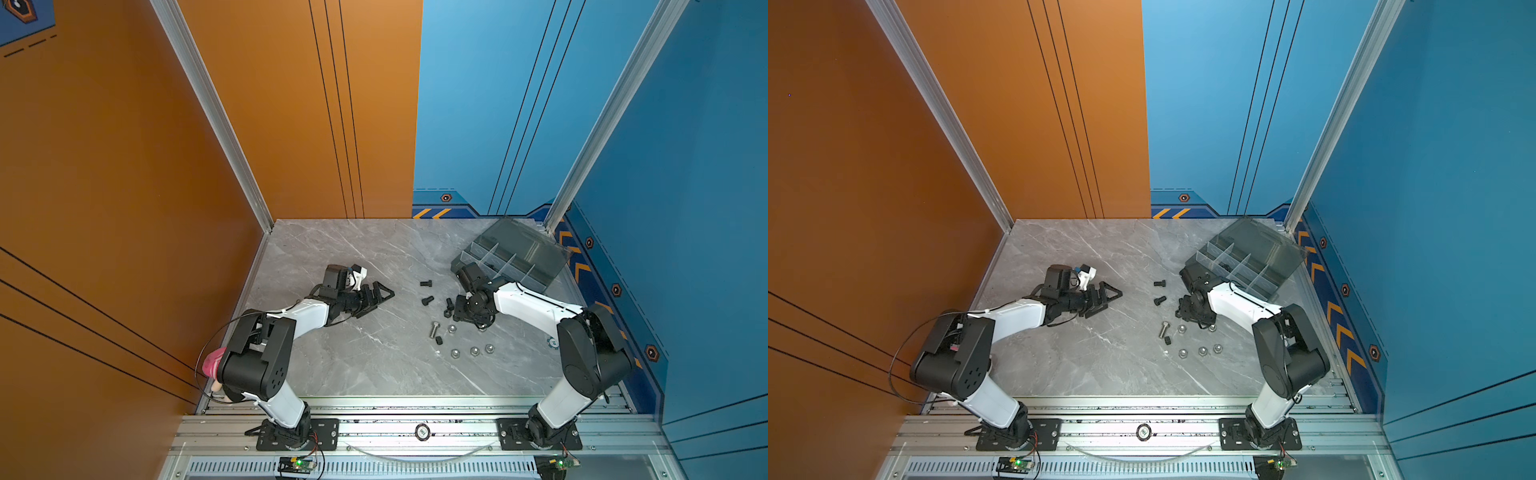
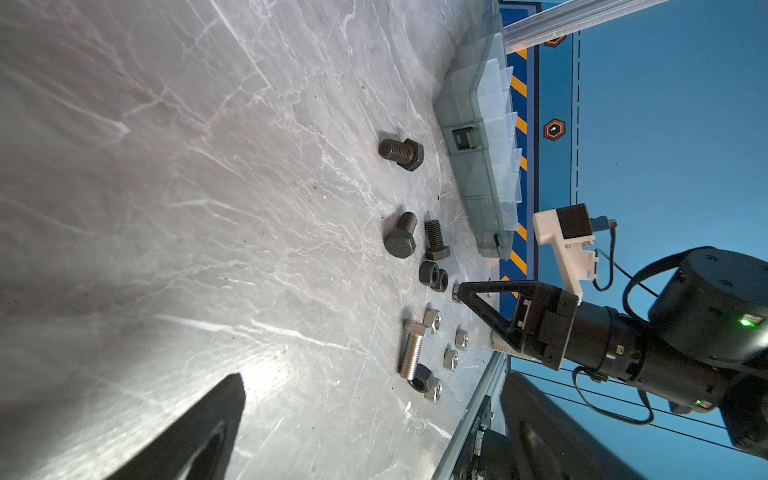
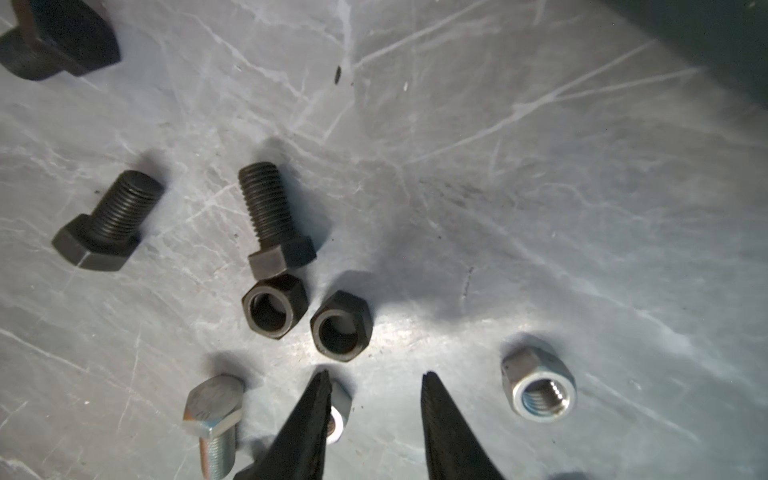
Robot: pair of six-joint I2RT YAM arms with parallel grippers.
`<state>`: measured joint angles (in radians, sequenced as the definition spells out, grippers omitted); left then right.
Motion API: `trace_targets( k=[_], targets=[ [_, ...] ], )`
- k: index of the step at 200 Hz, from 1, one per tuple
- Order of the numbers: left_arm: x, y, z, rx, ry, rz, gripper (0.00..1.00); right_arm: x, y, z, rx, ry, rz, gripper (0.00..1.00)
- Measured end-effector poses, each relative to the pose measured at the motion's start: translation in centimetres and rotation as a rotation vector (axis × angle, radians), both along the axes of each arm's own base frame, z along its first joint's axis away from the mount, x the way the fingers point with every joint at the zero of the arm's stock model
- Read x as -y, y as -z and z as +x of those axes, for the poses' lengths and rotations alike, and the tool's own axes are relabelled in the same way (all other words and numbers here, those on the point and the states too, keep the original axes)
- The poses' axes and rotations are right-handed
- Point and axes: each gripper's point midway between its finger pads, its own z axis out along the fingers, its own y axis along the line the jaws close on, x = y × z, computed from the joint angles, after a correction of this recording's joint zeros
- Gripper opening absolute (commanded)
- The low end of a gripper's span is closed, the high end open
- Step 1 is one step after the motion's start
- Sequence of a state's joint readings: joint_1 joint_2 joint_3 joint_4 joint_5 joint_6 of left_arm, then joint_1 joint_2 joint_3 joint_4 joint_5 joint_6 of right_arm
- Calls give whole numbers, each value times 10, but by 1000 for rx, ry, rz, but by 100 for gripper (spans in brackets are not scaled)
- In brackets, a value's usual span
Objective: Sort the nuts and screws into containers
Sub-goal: 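Lower the right gripper around the black hex nut and close it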
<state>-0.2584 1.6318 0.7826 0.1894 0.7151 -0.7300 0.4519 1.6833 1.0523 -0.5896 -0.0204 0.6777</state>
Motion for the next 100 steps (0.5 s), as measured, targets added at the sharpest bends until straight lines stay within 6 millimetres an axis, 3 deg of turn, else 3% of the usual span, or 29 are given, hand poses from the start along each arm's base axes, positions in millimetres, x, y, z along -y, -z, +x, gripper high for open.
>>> trace_targets(
  k=[33, 100],
  targets=[
    [0, 0, 0, 0, 0, 0, 98, -1, 11, 2, -25, 0, -8, 39],
    [0, 0, 0, 0, 1, 2, 98, -10, 11, 14, -8, -4, 15, 39]
  ],
)
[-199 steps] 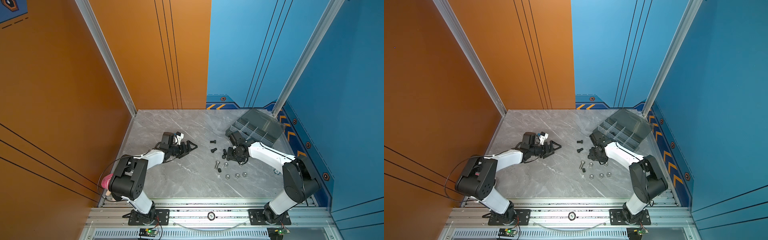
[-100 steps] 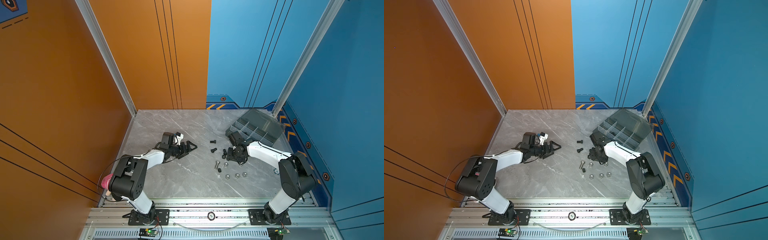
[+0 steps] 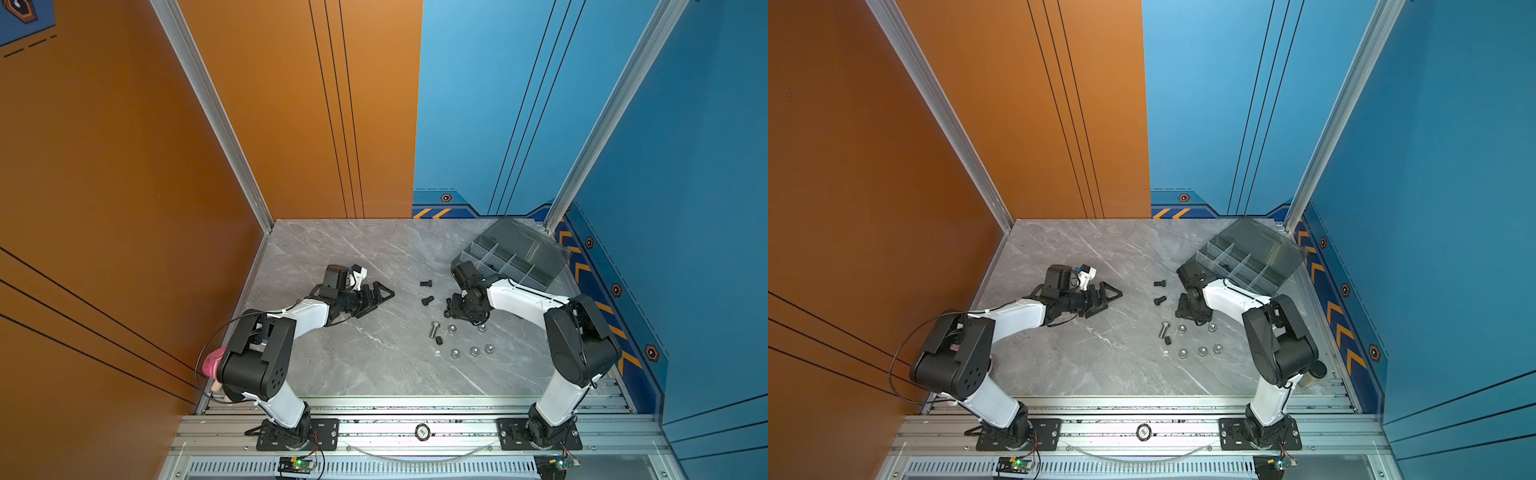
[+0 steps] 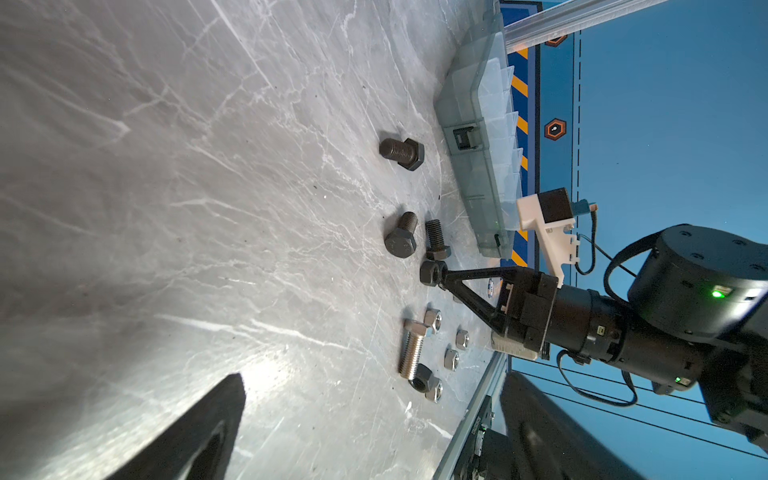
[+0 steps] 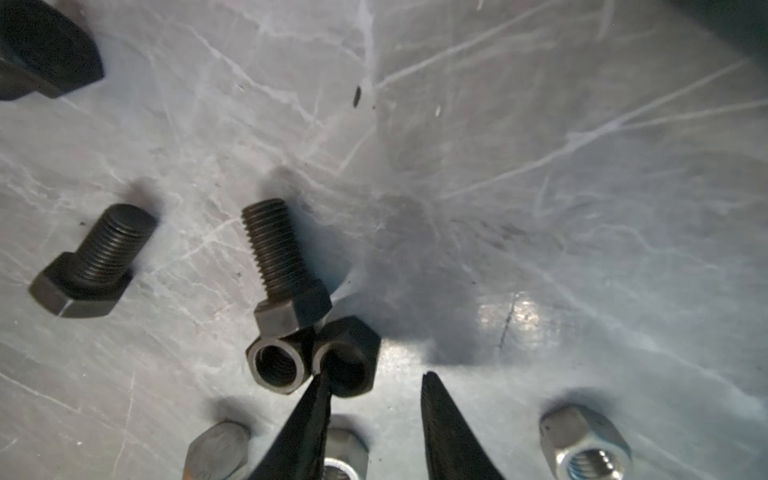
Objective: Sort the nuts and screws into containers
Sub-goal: 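Lower the right gripper around the black hex nut and close it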
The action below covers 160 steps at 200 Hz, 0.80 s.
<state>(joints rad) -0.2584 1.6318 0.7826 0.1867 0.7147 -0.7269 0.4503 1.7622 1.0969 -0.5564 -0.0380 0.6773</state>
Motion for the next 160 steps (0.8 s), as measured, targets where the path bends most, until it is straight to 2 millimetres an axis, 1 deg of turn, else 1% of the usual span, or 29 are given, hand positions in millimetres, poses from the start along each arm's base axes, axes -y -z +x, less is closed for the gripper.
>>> trace_targets(
  k=[41, 69, 96, 115, 134, 160],
  targets=[
    [0, 0, 0, 0, 0, 0, 98, -3, 1, 2, 1, -4, 15, 40],
    [0, 0, 0, 1, 2, 2, 98, -6, 2, 7, 4, -10, 15, 40],
    [0, 0, 0, 1, 2, 2, 98, -8, 8, 12, -7, -18, 7, 40],
    [0, 1, 0, 0, 2, 2, 98, -10, 7, 14, 0, -22, 9, 39],
    [0, 1, 0, -1, 2, 2, 98, -10, 7, 14, 0, -23, 9, 38],
    [0, 1, 0, -1, 2, 2, 98, -9, 7, 14, 0, -26, 7, 33]
  ],
)
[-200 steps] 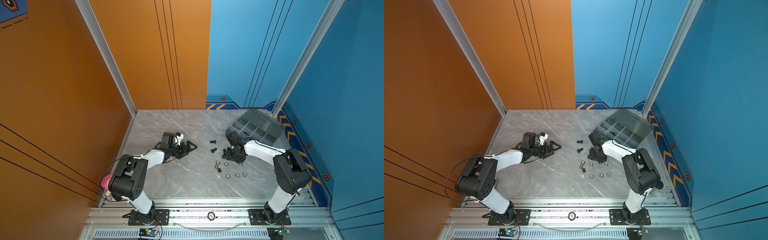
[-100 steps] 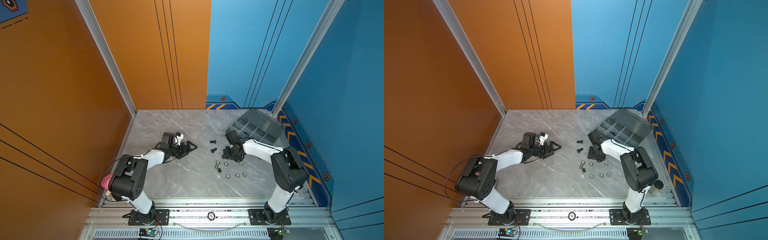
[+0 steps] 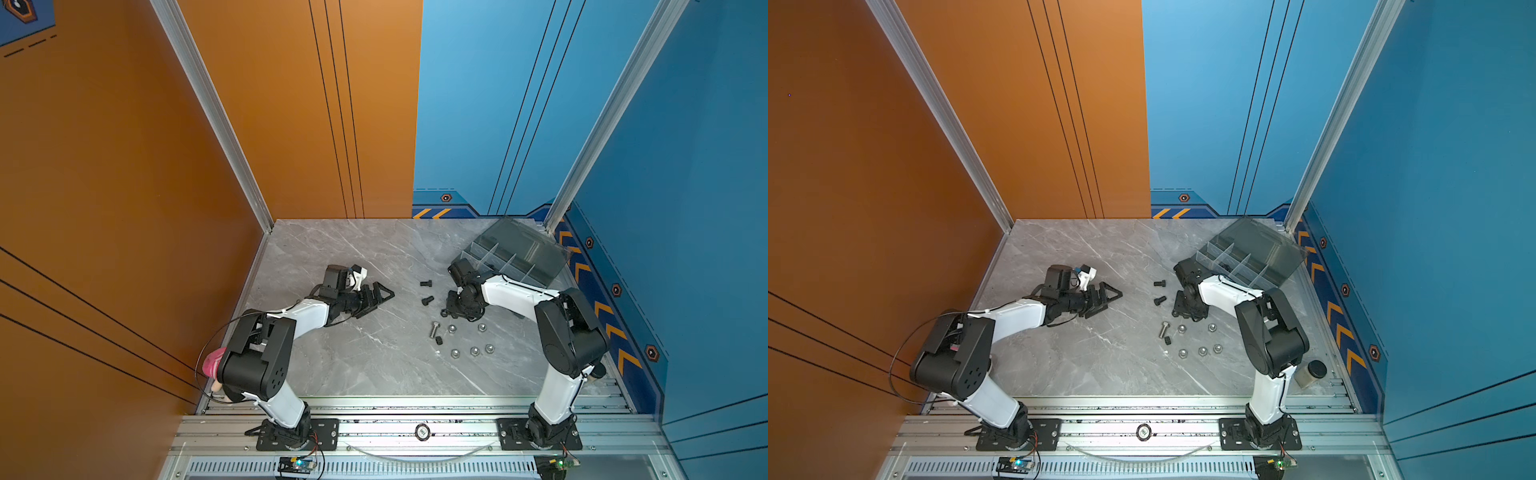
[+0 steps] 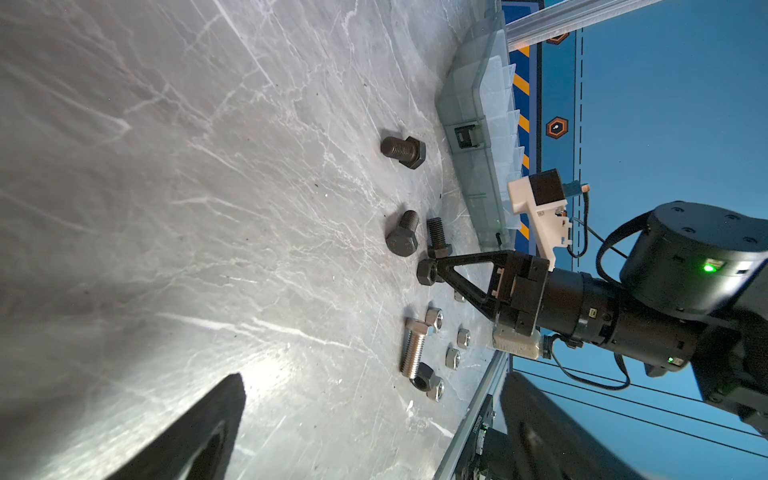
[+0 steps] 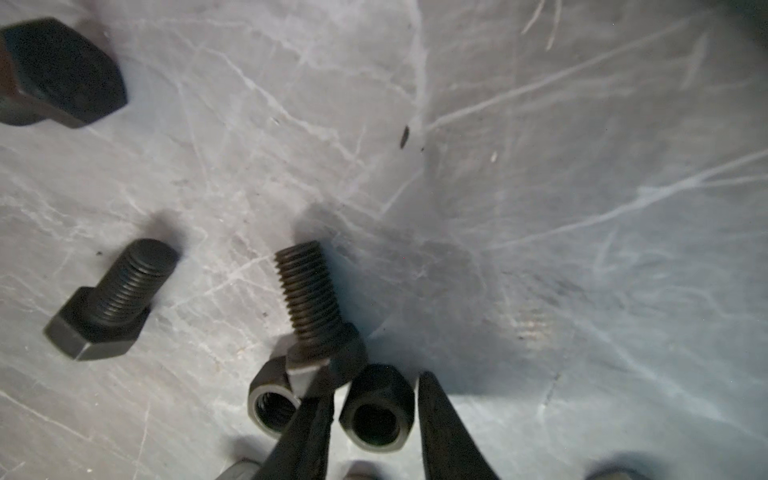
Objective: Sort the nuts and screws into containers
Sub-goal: 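Lower the right gripper around the black hex nut and close it, then lift the black hex nut and carry it over the compartment box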
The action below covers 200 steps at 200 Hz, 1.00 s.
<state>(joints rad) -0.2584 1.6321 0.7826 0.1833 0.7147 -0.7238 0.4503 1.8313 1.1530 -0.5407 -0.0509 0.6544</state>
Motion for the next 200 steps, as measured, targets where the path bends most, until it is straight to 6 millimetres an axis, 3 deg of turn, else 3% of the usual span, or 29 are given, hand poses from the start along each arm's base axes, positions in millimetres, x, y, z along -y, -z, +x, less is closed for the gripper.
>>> trace_targets(
  k=[43, 78, 116, 164, 200],
  targets=[
    [0, 0, 0, 0, 0, 0, 98, 0, 0, 0, -2, 1, -3, 22],
    [0, 0, 0, 0, 0, 0, 98, 1, 0, -1, -2, 0, -4, 6],
    [0, 0, 0, 0, 0, 0, 98, 3, -4, -2, 3, 1, 4, 0],
    [-1, 0, 1, 0, -2, 0, 98, 15, -46, 11, 92, 33, 87, 0],
    [-1, -1, 1, 4, -3, -2, 98, 53, -74, 26, 154, 111, 104, 0]
  ],
)
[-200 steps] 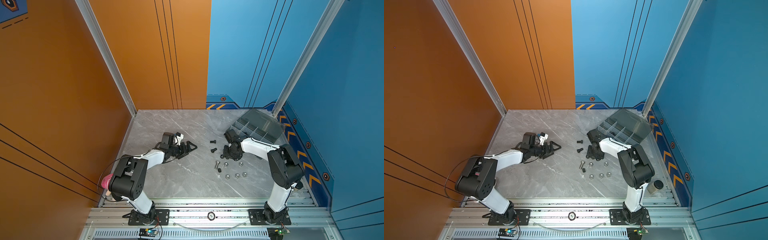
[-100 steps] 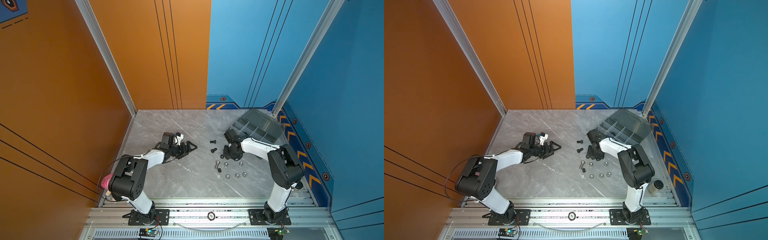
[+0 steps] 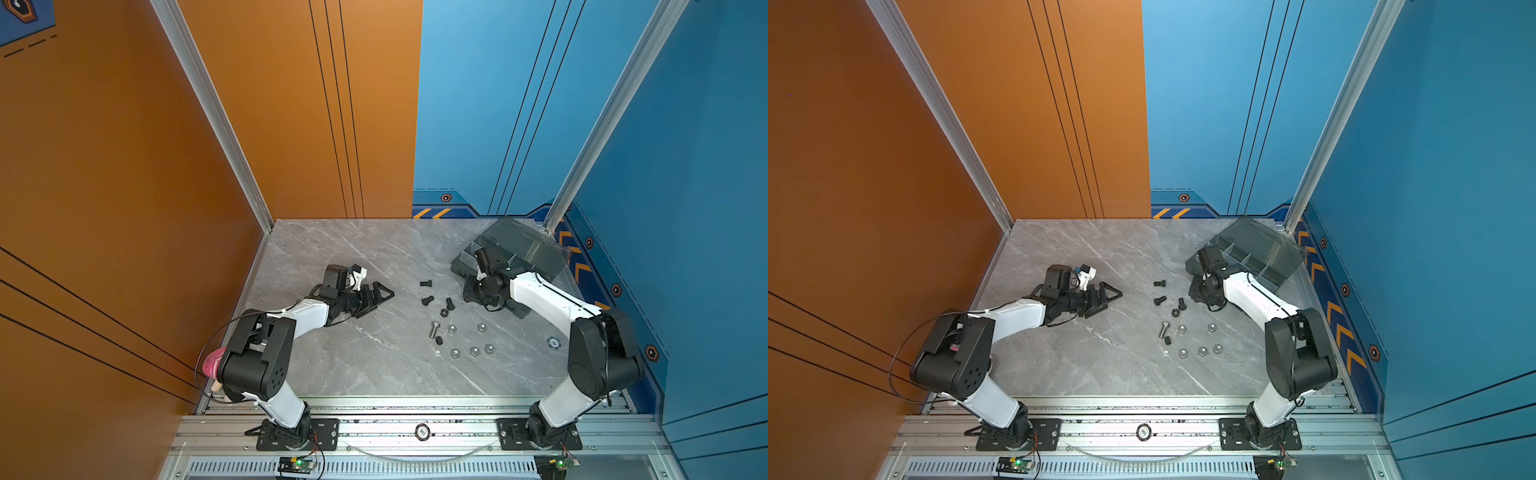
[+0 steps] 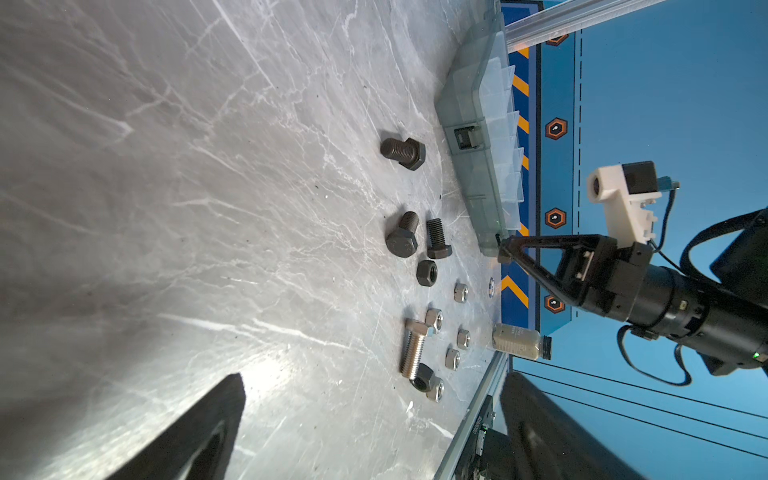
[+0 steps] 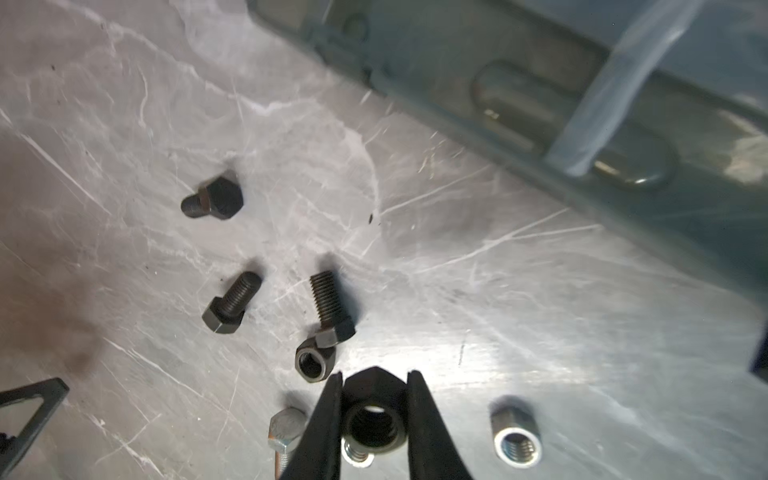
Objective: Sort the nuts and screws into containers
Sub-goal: 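Lift the black hex nut and carry it over the compartment box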
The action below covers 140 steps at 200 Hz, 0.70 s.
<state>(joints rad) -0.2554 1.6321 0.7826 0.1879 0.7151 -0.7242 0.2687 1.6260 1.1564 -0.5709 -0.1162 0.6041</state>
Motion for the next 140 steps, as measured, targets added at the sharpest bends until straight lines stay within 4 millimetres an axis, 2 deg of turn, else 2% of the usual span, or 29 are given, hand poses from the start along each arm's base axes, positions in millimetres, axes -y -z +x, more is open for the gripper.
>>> trace_targets(
  k=[45, 71, 86, 114, 140],
  targets=[
    [0, 0, 0, 2, 0, -1, 98, 70, -25, 28, 52, 153, 4, 0],
    [0, 0, 0, 2, 0, -1, 98, 113, -48, 53, 107, 238, -5, 0],
    [0, 0, 0, 3, 0, -1, 98, 132, -54, 69, 126, 273, -9, 0],
    [0, 0, 0, 2, 0, -1, 98, 156, -43, 94, 113, 313, -17, 0],
    [0, 0, 0, 1, -1, -2, 98, 168, -18, 111, 68, 329, -20, 0]
  ],
)
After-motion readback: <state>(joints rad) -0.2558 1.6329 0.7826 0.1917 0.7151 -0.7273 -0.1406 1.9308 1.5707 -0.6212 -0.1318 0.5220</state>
